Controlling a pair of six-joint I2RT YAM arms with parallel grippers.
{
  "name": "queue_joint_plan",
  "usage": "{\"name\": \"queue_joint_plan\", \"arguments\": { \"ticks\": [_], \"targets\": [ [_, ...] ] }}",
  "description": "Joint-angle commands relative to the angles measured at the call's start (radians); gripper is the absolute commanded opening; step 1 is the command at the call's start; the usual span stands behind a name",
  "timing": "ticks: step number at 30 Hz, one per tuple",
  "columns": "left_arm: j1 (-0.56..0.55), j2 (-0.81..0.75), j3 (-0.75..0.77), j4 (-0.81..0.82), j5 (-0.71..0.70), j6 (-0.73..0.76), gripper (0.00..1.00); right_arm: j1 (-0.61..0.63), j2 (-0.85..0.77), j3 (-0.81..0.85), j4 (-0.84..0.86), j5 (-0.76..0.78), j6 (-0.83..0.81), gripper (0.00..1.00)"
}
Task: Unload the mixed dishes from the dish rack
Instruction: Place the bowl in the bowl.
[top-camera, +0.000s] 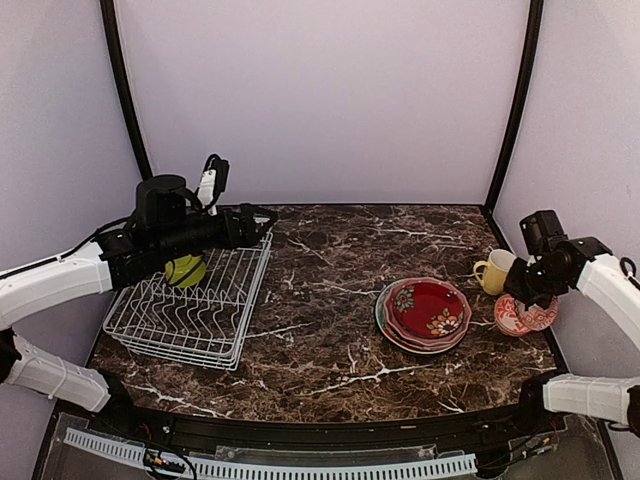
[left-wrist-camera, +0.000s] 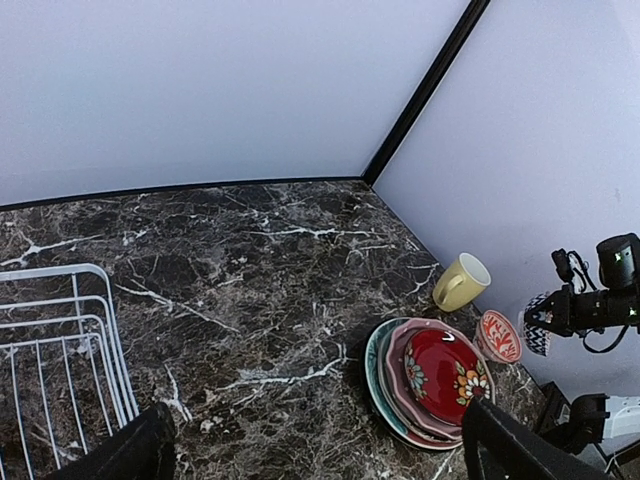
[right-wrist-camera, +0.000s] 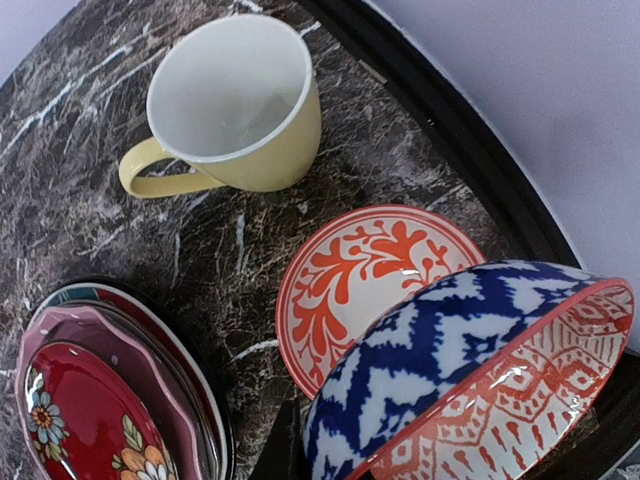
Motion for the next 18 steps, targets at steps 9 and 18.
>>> {"name": "queue_joint_plan", "arguments": {
  "ticks": [9, 18],
  "targets": [
    [0.01, -0.062, -0.016, -0.182, -0.142, 0.004, 0.99, -0.045, 0.124, -0.021, 0.163, -0.081, -0.09, 0.0],
    [0.03, -0.067, 0.058, -0.417, -0.291, 0.015, 0.99, -0.045, 0.182, -0.03, 0.17, -0.055, -0.059, 0.03]
  ]
}}
